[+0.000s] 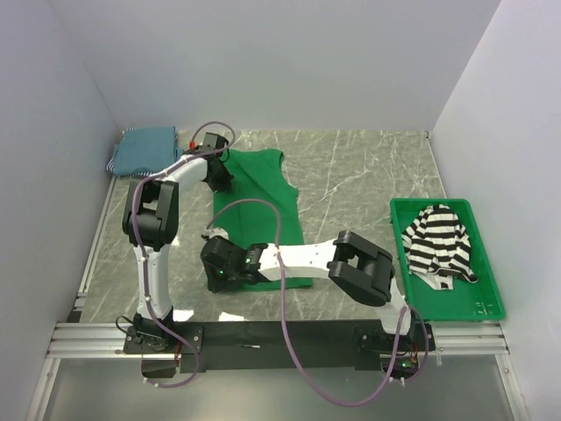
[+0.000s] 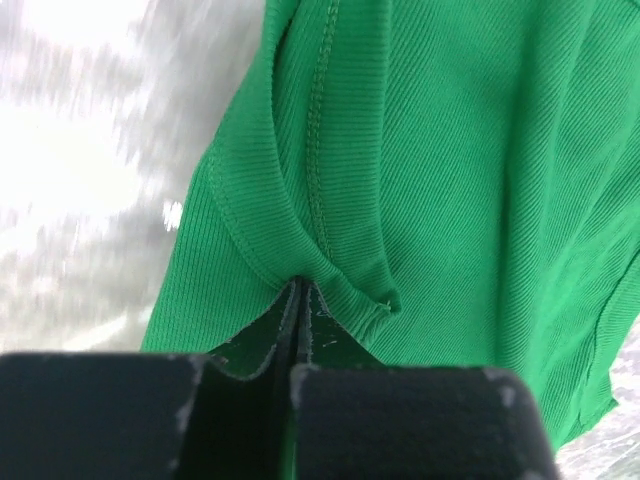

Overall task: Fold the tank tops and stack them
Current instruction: Fold the tank top

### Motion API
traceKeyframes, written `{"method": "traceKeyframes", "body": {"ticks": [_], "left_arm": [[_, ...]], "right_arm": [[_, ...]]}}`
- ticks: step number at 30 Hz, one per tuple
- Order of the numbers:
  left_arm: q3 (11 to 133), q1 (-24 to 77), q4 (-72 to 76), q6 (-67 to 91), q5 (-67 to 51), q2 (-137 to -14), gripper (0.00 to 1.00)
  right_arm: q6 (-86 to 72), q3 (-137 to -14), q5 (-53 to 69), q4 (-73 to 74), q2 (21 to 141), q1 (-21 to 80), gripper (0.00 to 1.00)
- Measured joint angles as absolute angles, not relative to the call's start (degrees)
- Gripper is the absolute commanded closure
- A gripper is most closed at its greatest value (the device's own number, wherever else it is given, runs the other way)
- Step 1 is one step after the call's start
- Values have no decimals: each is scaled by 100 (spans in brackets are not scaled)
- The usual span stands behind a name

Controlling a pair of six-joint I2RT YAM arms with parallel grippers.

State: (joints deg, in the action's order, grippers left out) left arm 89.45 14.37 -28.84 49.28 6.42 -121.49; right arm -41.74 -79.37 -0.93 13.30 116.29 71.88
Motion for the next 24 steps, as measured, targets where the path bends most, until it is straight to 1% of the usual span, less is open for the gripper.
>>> {"method": "traceKeyframes", "body": {"ticks": [3,4,6,7,8,9,13,16,19,20,21,22,24], "left_arm": [[9417,1284,-2987,4619,379,-12451,85],[9614,1236,-3035,4506,292,-12560,77],[9902,1179,-3109,4313,172,-12720,70],[10001,1155,-3133,4235,123,-12755,63],[10090,1131,-3179,4119,69,-12776,58],[10156,1118,-3221,4049,14,-12776,51],[10355,1100,-3264,3835,-161,-12680,38],[10383,1103,-3264,3806,-333,-12394,36],[10326,1125,-3199,3848,-434,-11946,39],[10250,1144,-3162,3872,-445,-11764,41],[10088,1179,-3057,3909,-447,-11528,46],[9915,1240,-3011,3988,-438,-11295,47],[9502,1448,-2845,4108,-338,-10868,54]], "right_arm": [[-4189,-8239,23,993,11767,7179,69],[-4189,-8311,60,856,11784,7164,67],[-4169,-8370,110,602,11780,7146,66],[-4139,-8383,113,475,11778,7135,64],[-4108,-8383,110,399,11769,7126,63],[-4069,-8372,110,362,11740,7109,62],[-3929,-7859,67,311,11166,6923,58],[-3885,-7426,23,432,10390,6536,57],[-3868,-7083,32,567,9459,5743,56],[-3850,-7048,16,604,9255,5454,56],[-3828,-7039,3,633,9096,5129,57],[-3778,-7052,1,663,8995,4746,57],[-3662,-7142,-102,784,9008,4093,57]]}}
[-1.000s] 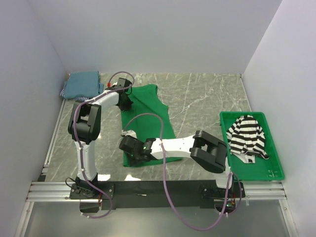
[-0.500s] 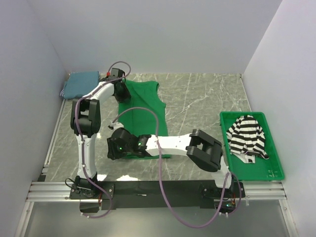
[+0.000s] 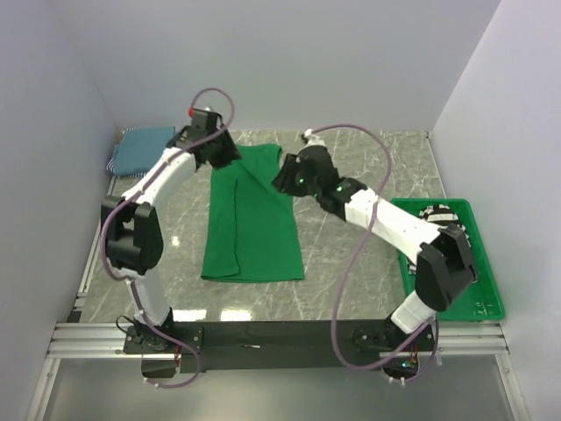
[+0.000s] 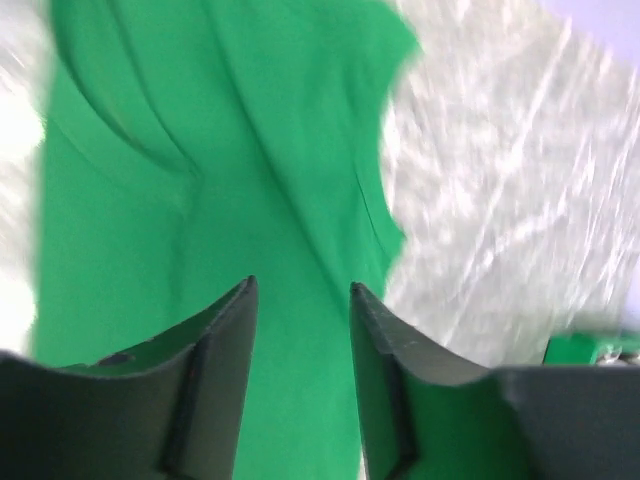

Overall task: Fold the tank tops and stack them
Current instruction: Fold the tank top

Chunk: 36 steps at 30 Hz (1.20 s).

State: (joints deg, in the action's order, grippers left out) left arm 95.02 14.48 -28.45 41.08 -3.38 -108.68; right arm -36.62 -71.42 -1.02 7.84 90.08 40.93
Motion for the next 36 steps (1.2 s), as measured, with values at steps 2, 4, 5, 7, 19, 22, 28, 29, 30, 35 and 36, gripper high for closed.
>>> {"method": "traceKeyframes", "body": {"ticks": [2,4,5,7,19,22,28,29,30,35,36], "left_arm": [[9100,1769,-2759,4254,-224,-10571,57],[8519,2204,-2543,4460,-141,-10311,64],[8252,2405,-2488,4541,-97,-10235,65],[7612,2912,-2342,4772,19,-10110,68],[6187,4047,-2338,5583,921,-10012,83],[6101,4257,-2438,5782,1079,-10012,84],[5999,4462,-2552,5972,1173,-10012,85],[5990,4462,-2558,5983,1175,-10009,85],[5983,4462,-2571,5988,1179,-9998,85],[5959,4469,-2663,5940,1179,-9961,87],[5959,4473,-2692,5918,1175,-9959,87]], "right_arm": [[-3544,-7249,-165,950,9242,3667,57],[-3433,-7430,-143,1105,9695,3321,57],[-3382,-7509,-106,1173,9911,3170,57],[-3286,-7710,32,1308,10460,2875,57],[-3011,-8768,438,1662,11841,2270,57],[-3015,-9013,530,1653,12007,2303,57],[-3015,-9432,565,1658,12525,2401,57],[-3015,-9476,567,1675,12604,2423,57],[-3015,-9529,561,1708,12696,2447,58],[-3024,-9682,499,1772,12833,2488,71],[-3035,-9682,471,1787,12838,2493,78]]}}
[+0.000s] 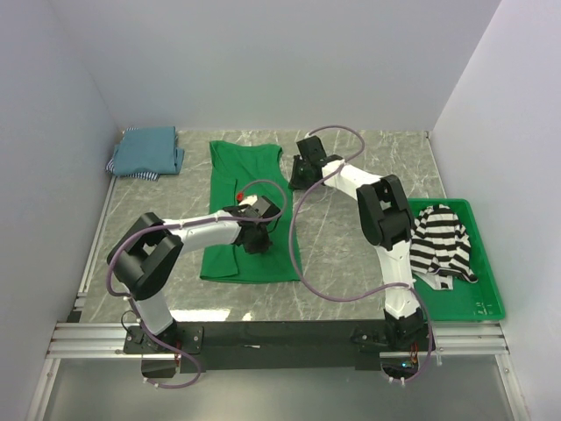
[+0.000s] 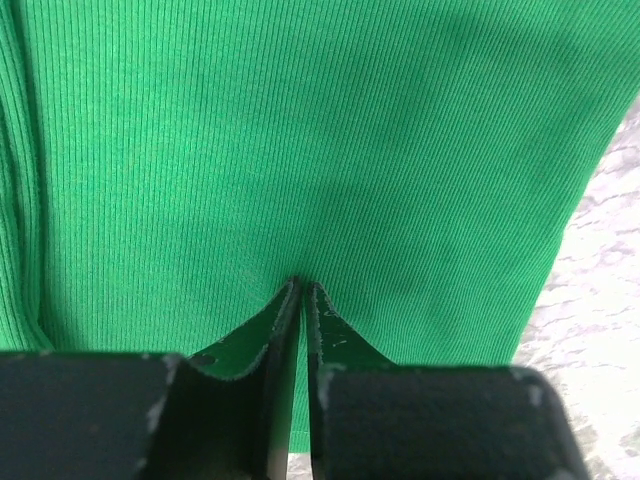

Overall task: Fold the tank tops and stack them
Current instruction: Fold the tank top

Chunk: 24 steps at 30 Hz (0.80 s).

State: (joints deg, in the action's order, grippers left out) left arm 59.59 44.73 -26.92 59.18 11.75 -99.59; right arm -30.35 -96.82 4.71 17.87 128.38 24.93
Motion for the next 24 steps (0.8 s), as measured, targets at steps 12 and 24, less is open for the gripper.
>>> {"method": "traceKeyframes", "body": {"ticks": [12,24], "left_arm": [[5640,4558,-2720,5457,939,-9690,88],[5236,5033,-2982,5271,526,-9264,77]], "right_arm": [[-3238,-8621,-10,1284,12287,2499,100],[-3642,-6479,-89,659,10873,2482,69]]}}
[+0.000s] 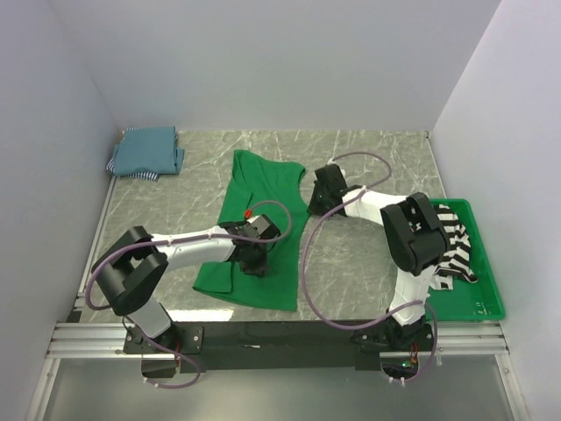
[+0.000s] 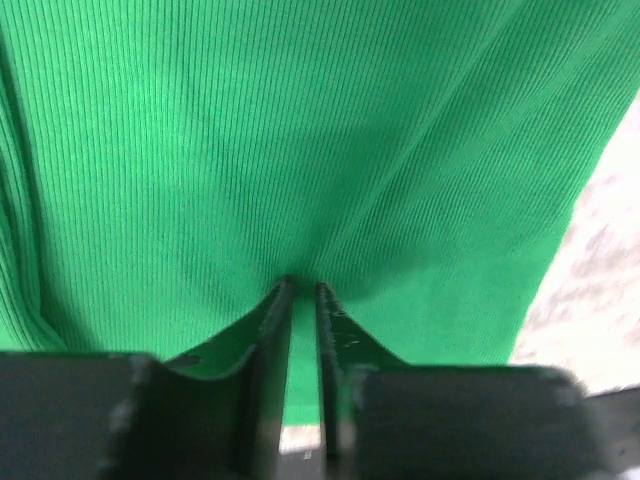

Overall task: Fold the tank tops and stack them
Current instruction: Fold the tank top

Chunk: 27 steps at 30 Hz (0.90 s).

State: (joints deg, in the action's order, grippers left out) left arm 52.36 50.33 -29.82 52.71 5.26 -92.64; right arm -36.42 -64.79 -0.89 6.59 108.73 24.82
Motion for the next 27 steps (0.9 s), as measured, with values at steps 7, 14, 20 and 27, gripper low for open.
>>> {"method": "traceKeyframes", "body": {"ticks": [7,14,20,27], "left_arm": [[5247,5092,-3404,5172,440,-8892,63],[5568,5092,-3505,5325,604,-8451,64],[5551,4965,-3448,5645,694,-8364,66],[5111,4639,-3131,5798,554,-8394,67]], "right_arm": [[-3446,-6296,-78,681,10593,2390,57],[-3127,-8112,-34,749,11367,2021,57],[-2958,-9032,193,681,12160,1894,57],[-2753,-9522,416,921,12772,1898,57]]}}
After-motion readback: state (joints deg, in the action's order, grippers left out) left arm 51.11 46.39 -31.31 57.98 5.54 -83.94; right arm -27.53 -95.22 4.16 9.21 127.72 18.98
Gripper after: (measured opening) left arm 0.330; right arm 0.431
